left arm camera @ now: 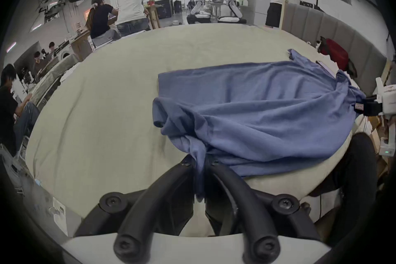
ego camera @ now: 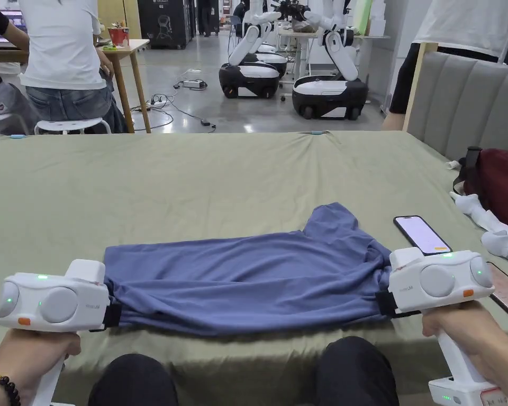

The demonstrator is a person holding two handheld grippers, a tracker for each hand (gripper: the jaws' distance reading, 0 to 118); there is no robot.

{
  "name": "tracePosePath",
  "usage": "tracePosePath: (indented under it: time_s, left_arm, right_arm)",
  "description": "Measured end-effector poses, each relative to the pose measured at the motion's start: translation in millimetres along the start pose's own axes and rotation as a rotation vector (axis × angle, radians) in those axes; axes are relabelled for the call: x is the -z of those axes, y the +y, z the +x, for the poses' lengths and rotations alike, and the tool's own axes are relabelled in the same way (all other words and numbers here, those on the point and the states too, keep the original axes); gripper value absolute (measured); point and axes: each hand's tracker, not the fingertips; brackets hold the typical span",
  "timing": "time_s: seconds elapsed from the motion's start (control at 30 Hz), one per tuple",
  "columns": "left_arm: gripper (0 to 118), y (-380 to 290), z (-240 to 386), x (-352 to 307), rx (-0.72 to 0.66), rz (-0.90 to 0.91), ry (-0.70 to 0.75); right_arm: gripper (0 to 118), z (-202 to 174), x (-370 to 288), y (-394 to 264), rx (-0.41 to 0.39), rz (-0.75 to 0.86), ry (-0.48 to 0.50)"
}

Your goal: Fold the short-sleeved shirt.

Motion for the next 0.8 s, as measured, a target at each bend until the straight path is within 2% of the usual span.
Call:
tracePosePath:
  time_s: [0.1,0.17,0.23,0.27,0.3,0.33,0.37,0.4,0.43,0.53,0.57,0.6,0.63,0.67,0.7,0.73,0.8]
  left_arm:
    - [5,-11,3,13,-0.001,-0.020,0.003]
    - [5,-12,2,19,-0.017,-0.016,0.009]
    - [7,-10,1,19,-0.033,-0.015,0.007]
    - [16,-7,-1,18,-0.041,-0.011,0.006]
    - [33,-4,-2,17,-0.039,-0.007,0.006]
    - [62,0,-3,14,-0.007,-0.003,0.009]
    - [97,3,-3,9,0.042,0.004,0.025]
    - [112,8,-4,3,0.064,0.030,0.041]
    - [116,13,-5,-2,0.061,0.065,0.045]
    - [113,41,-9,-17,0.019,0.109,0.029]
    - [109,50,-9,-18,0.009,0.131,0.033]
    - [98,58,-10,-19,0.004,0.146,0.038]
    - [77,65,-9,-19,0.001,0.152,0.048]
    - [29,70,-8,-17,-0.006,0.157,0.062]
    - [0,75,-8,-14,-0.005,0.158,0.070]
    - [0,78,-9,-8,-0.001,0.156,0.071]
    - [0,79,-4,-9,-0.012,0.148,0.076]
  right_arm:
    - [16,-3,8,-8,-0.008,-0.015,-0.012]
    - [17,0,17,-8,0.019,-0.022,-0.002]
    - [24,2,18,-6,0.046,-0.016,0.001]
    - [43,3,13,-5,0.051,-0.010,-0.002]
    - [65,4,7,-4,0.048,-0.004,-0.017]
    - [86,7,1,-2,0.038,0.006,-0.039]
    - [109,10,-8,0,0.036,0.022,-0.033]
    - [115,13,-18,4,0.046,0.061,-0.006]
    - [115,16,-26,9,0.066,0.091,0.018]
    - [111,21,-44,36,0.111,0.163,0.041]
    - [100,21,-45,46,0.103,0.170,0.033]
    - [79,19,-46,54,0.092,0.186,0.015]
    - [44,16,-46,61,0.068,0.206,-0.017]
    - [0,12,-44,66,0.055,0.212,-0.039]
    - [0,8,-39,70,0.065,0.209,-0.042]
    - [0,8,-37,72,0.079,0.212,-0.044]
    - [0,10,-29,75,0.076,0.190,0.030]
